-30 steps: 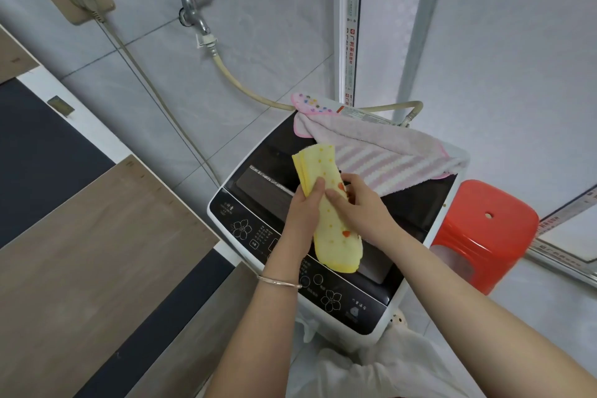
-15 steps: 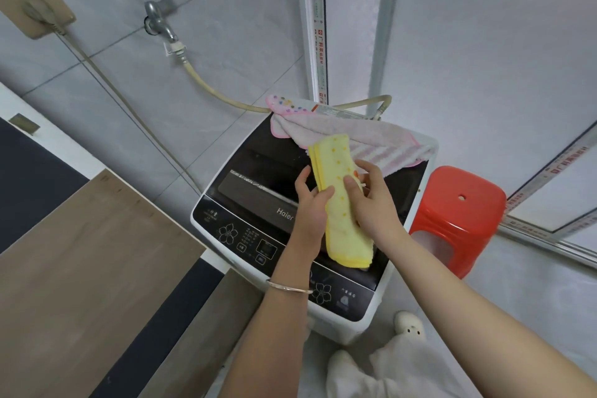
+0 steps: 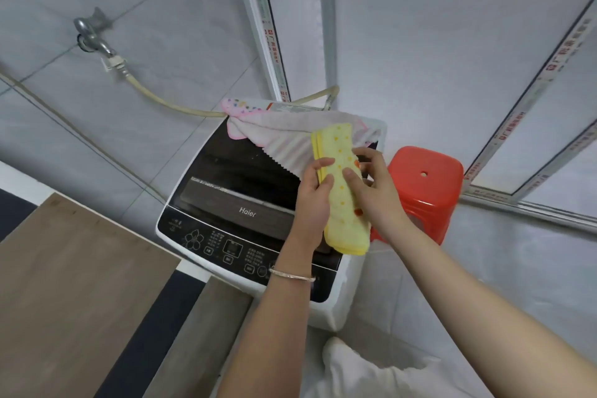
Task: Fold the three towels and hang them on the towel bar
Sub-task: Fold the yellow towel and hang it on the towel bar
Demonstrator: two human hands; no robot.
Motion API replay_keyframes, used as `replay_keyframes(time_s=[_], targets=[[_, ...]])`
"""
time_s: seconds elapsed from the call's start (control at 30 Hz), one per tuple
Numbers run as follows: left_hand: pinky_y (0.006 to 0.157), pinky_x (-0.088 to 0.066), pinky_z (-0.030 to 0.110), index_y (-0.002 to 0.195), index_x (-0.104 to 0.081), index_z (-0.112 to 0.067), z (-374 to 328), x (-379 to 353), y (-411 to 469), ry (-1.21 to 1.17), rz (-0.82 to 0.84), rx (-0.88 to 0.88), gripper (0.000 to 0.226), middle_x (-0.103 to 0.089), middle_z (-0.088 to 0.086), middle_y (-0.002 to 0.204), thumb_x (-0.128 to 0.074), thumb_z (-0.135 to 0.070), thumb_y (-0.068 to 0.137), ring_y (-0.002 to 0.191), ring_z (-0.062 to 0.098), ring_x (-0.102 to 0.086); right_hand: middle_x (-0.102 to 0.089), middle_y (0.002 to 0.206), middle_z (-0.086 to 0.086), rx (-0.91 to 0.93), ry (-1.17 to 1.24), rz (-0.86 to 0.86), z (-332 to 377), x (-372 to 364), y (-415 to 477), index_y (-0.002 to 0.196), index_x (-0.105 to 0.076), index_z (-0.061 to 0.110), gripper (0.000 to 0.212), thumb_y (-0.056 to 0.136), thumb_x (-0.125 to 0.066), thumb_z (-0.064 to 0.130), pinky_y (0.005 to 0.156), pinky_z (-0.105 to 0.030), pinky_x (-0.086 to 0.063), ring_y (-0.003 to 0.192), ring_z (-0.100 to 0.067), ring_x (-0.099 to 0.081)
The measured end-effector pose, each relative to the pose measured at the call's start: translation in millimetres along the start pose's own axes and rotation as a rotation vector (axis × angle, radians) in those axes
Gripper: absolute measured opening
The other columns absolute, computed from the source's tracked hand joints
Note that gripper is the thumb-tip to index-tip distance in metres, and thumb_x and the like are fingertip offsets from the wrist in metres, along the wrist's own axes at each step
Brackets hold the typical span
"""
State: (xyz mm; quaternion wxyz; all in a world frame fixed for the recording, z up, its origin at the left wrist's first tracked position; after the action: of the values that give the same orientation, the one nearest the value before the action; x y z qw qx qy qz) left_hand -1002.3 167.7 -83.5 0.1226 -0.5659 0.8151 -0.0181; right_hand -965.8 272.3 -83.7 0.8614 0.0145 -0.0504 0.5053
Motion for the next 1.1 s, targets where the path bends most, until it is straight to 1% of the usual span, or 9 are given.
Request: replay_keyframes(time_s=[0.1,0.23,0.37,0.57,0.63,0.73,0.83,0.97,1.1], targets=[[0.099,-0.046,0.049,0.098,-0.058,-0.026,4.3,-29.8,-6.2,-0.001,0.013,0.016,0.032,-0.060,0.008,0.117,-0.040,0.001,0.095,0.107,0.028,-0.059,-0.050,0.094,-0.002,-0.032,0.014,0.010,-0.1,33.5,-6.2,0.113,-0.047,0.037,0.033,0.090,-0.057,0.016,0.046,-0.018,-0.046,0.063,-0.009,-0.049],[0.101,-0.044,0.050,0.098,-0.058,-0.026,10.4,-73.9,-17.6,0.002,0.050,0.013,0.033,-0.058,0.011,0.119,-0.040,0.002,0.094,0.108,0.028,-0.058,-0.049,0.087,0.011,-0.031,-0.020,-0.025,-3.5,80.3,-16.1,0.122,-0.047,0.035,0.040,0.089,-0.057,0.015,0.053,-0.020,-0.045,0.064,-0.003,-0.050],[0.097,-0.046,0.045,0.097,-0.058,-0.027,15.4,-124.7,-35.3,0.038,0.086,0.011,0.034,-0.060,0.004,0.110,-0.040,0.001,0.093,0.104,0.025,-0.060,-0.049,0.088,0.010,-0.022,-0.025,-0.058,-8.8,131.2,-30.6,0.122,-0.044,0.040,0.041,0.090,-0.056,0.018,0.055,-0.028,-0.049,0.067,-0.007,-0.052],[0.089,-0.050,0.036,0.100,-0.057,-0.027,32.0,-205.9,-73.3,0.062,0.147,0.025,0.033,-0.061,0.002,0.109,-0.038,-0.001,0.094,0.096,0.016,-0.061,-0.050,0.093,0.015,0.007,-0.031,-0.174,-15.5,215.2,-63.9,0.130,-0.044,0.029,0.044,0.091,-0.055,0.015,0.056,-0.011,-0.045,0.073,-0.001,-0.053],[0.087,-0.051,0.034,0.103,-0.056,-0.023,40.1,-232.3,-87.8,0.049,0.167,0.034,0.031,-0.061,-0.002,0.103,-0.038,0.000,0.094,0.093,0.013,-0.062,-0.052,0.097,0.013,0.001,-0.012,-0.202,-20.1,243.2,-76.7,0.130,-0.044,0.028,0.043,0.090,-0.055,0.015,0.066,-0.017,-0.046,0.081,-0.002,-0.055],[0.079,-0.052,0.028,0.109,-0.055,-0.018,49.7,-271.4,-108.1,0.042,0.187,0.027,0.030,-0.062,-0.006,0.093,-0.039,0.001,0.093,0.079,0.003,-0.065,-0.055,0.109,0.006,-0.011,-0.020,-0.232,-27.0,284.2,-95.5,0.128,-0.045,0.031,0.042,0.090,-0.055,0.017,0.079,-0.037,-0.051,0.100,-0.017,-0.058],[0.070,-0.051,0.020,0.107,-0.056,-0.017,59.3,-307.8,-128.3,0.047,0.194,0.021,0.030,-0.062,-0.011,0.090,-0.039,0.003,0.092,0.076,0.001,-0.062,-0.057,0.116,0.001,-0.003,-0.029,-0.267,-29.6,323.6,-116.0,0.127,-0.046,0.032,0.041,0.089,-0.056,0.017,0.091,-0.042,-0.049,0.109,-0.021,-0.058],[0.063,-0.050,0.014,0.104,-0.057,-0.020,71.3,-353.7,-156.2,0.047,0.248,0.052,0.031,-0.061,0.001,0.096,-0.039,0.002,0.092,0.079,0.007,-0.060,-0.057,0.105,0.006,-0.022,0.017,-0.323,-30.4,371.0,-145.0,0.126,-0.046,0.031,0.041,0.090,-0.055,0.014,0.085,-0.036,-0.049,0.102,-0.017,-0.059],[0.064,-0.048,0.013,0.108,-0.058,-0.017,79.5,-393.4,-181.4,0.119,0.329,0.032,0.031,-0.060,0.000,0.097,-0.040,0.002,0.091,0.076,0.000,-0.060,-0.057,0.110,0.001,-0.046,0.048,-0.405,-37.4,414.6,-173.6,0.126,-0.046,0.034,0.042,0.090,-0.055,0.014,0.077,-0.034,-0.048,0.102,-0.020,-0.060]])
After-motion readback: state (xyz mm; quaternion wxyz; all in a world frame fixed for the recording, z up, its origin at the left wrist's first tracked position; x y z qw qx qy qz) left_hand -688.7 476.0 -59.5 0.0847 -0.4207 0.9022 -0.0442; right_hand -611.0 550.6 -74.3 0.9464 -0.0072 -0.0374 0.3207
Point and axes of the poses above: each hand's wrist, its own y-axis towards the middle knuckle, its own x-axis out of the back of the hand, z = x × y, the point moved 3 cm from there along y, towards the middle knuckle
